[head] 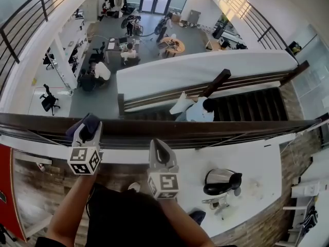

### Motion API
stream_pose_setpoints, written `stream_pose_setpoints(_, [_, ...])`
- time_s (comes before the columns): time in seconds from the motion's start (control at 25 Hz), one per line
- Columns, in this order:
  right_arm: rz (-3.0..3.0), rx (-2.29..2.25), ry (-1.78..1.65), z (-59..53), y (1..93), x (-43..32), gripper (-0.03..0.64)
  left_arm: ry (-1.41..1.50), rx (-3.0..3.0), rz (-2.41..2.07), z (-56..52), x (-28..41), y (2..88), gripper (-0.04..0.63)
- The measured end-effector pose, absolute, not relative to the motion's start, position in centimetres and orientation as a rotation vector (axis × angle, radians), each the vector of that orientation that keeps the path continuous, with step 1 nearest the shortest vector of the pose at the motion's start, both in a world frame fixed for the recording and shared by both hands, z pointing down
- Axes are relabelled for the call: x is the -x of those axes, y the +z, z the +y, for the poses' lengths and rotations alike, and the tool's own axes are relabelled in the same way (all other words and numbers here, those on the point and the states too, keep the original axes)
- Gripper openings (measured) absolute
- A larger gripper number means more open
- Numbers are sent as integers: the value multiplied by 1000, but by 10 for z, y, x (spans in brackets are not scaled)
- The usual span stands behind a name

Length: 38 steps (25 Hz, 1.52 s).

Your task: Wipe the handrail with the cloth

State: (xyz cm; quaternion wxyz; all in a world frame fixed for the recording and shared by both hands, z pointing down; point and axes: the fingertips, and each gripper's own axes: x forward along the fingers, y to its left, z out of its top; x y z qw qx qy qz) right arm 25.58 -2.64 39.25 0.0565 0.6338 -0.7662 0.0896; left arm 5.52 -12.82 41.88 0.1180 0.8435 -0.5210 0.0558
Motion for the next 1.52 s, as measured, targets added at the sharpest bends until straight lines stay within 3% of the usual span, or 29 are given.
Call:
stream_pose_setpoints(1.32, [-2302, -1908, 282, -4, 395, -250, 2, 161, -2609, -1303, -110, -127, 418, 137])
stream_pose_setpoints(1.52, [-2311, -1911, 251, -3, 388, -247, 2, 45, -2622, -1255, -106, -127, 409, 133])
